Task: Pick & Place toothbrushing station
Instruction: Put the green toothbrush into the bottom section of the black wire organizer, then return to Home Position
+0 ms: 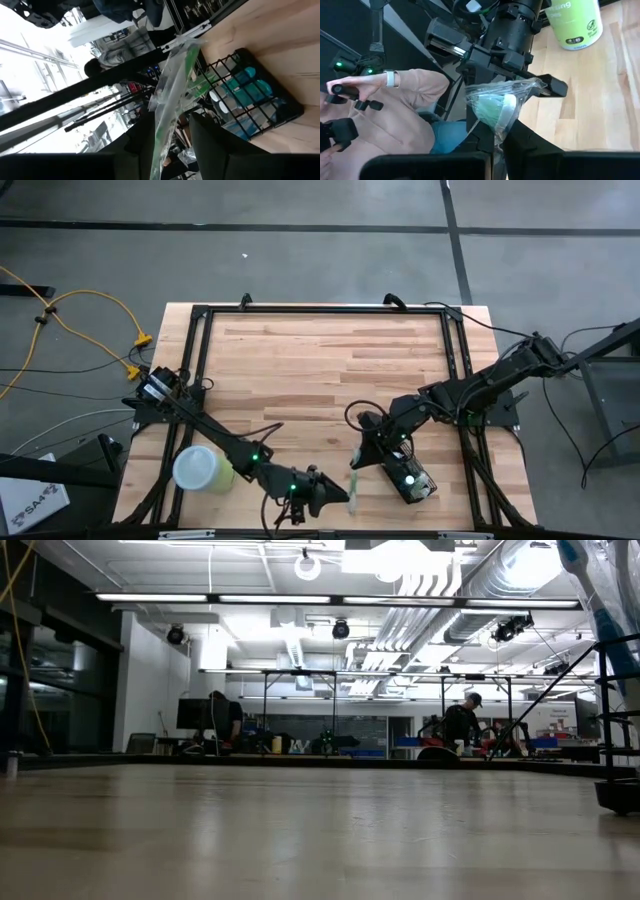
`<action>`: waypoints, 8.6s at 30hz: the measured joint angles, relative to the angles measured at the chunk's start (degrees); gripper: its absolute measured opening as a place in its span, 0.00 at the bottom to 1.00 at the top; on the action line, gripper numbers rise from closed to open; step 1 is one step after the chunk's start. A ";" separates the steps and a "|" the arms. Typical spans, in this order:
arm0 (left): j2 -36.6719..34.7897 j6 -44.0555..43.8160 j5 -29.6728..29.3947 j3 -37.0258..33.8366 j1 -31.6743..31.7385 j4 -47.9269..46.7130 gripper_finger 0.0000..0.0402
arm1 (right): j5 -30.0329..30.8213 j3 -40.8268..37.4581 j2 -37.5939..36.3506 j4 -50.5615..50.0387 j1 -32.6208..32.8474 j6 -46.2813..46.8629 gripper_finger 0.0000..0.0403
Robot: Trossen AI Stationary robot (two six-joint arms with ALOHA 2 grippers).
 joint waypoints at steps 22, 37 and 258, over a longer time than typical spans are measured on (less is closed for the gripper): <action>0.00 -12.08 -0.09 0.00 -1.41 -0.01 0.29 | 9.42 0.01 -7.97 -8.56 8.24 -2.66 0.02; 0.00 -21.76 -0.24 0.00 -1.41 0.02 0.29 | 30.66 0.01 -16.22 -26.69 20.53 -2.39 0.02; -1.22 -53.84 -24.27 -2.75 -2.39 7.91 0.29 | 25.96 -0.01 -17.30 -40.59 19.53 13.73 0.01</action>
